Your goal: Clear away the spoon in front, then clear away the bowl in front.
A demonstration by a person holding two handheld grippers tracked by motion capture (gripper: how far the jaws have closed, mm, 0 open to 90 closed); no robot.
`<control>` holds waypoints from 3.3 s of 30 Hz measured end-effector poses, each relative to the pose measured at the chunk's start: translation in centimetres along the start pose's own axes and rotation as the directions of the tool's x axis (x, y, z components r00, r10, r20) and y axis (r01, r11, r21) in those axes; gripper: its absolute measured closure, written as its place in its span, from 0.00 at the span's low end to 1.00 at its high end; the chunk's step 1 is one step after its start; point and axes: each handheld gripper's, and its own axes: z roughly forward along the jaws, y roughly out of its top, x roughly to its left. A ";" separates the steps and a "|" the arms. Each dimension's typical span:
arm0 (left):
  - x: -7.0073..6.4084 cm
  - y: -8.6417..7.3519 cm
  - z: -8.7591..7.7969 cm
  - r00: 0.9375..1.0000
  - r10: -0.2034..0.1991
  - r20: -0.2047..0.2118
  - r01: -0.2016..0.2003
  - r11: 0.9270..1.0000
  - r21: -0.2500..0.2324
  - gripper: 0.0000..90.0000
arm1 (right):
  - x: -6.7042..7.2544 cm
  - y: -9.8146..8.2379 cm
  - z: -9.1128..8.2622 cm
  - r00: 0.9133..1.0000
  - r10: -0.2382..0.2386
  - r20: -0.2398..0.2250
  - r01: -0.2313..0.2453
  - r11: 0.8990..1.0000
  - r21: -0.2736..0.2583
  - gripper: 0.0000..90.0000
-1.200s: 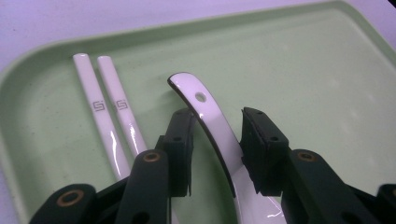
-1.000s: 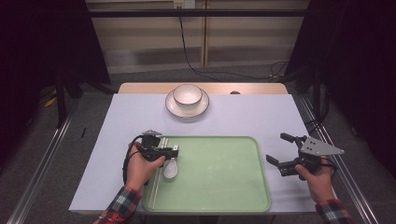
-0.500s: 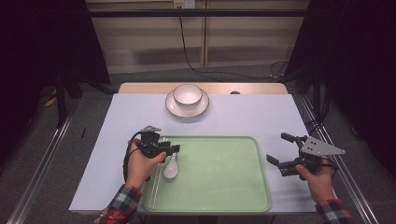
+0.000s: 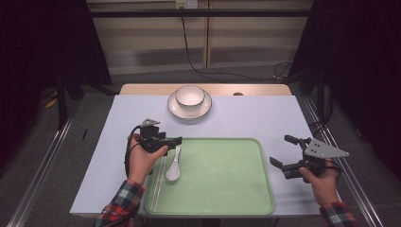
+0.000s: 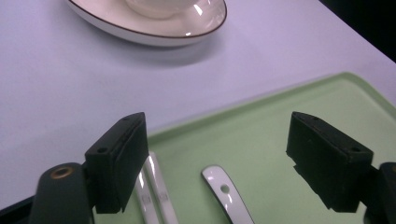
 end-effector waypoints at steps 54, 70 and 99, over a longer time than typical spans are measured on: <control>4.2 9.9 8.0 0.976 -0.124 -0.179 0.102 0.987 -0.127 0.13 | -0.1 0.0 -0.1 1.000 -0.004 -0.003 0.004 1.000 -0.014 0.02; 5.3 10.4 10.7 0.959 -0.169 -0.227 0.145 0.982 -0.118 0.14 | -0.2 0.0 -0.1 1.000 0.003 0.000 -0.003 1.000 -0.016 0.02; 6.1 9.9 12.8 0.948 -0.226 -0.223 0.217 0.974 -0.065 0.38 | -0.2 0.0 -0.1 1.000 0.009 0.000 -0.009 1.000 -0.018 0.02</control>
